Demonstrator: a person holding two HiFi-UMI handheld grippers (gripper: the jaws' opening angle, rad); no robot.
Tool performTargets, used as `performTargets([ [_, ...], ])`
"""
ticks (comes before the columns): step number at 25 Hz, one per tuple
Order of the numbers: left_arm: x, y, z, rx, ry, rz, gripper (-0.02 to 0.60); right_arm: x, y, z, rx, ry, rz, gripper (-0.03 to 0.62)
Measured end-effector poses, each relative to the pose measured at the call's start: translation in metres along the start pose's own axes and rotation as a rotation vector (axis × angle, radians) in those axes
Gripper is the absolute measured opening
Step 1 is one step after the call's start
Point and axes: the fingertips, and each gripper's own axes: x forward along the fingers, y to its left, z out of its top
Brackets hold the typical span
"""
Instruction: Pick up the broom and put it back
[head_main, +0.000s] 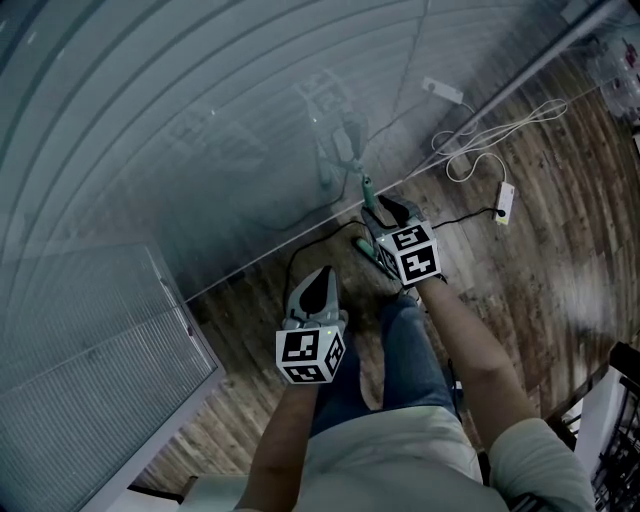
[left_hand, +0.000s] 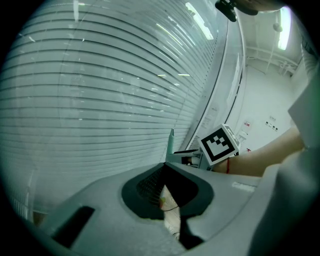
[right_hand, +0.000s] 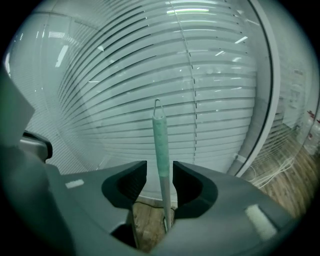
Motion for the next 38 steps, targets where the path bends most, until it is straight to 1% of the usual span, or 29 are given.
performTargets([
  [10,-0.009,-0.007,-0.002,0.031,0.017,-0.038,0.003,-0.036,0.012,0.001,0.031,-0.039,-0.037,0.164],
  [14,-0.014,-0.013,-0.002,0.051,0.026,-0.071,0.003,-0.055,0.021,0.005,0.049,-0.077,-0.062,0.164],
  [26,-0.032,-0.027,0.005,0.09,0.05,-0.158,0.003,-0.106,0.042,0.01,0.1,-0.134,-0.141,0.164],
  [38,-0.052,-0.053,0.028,0.149,0.079,-0.268,0.003,-0.161,0.069,0.026,0.156,-0.189,-0.219,0.164],
])
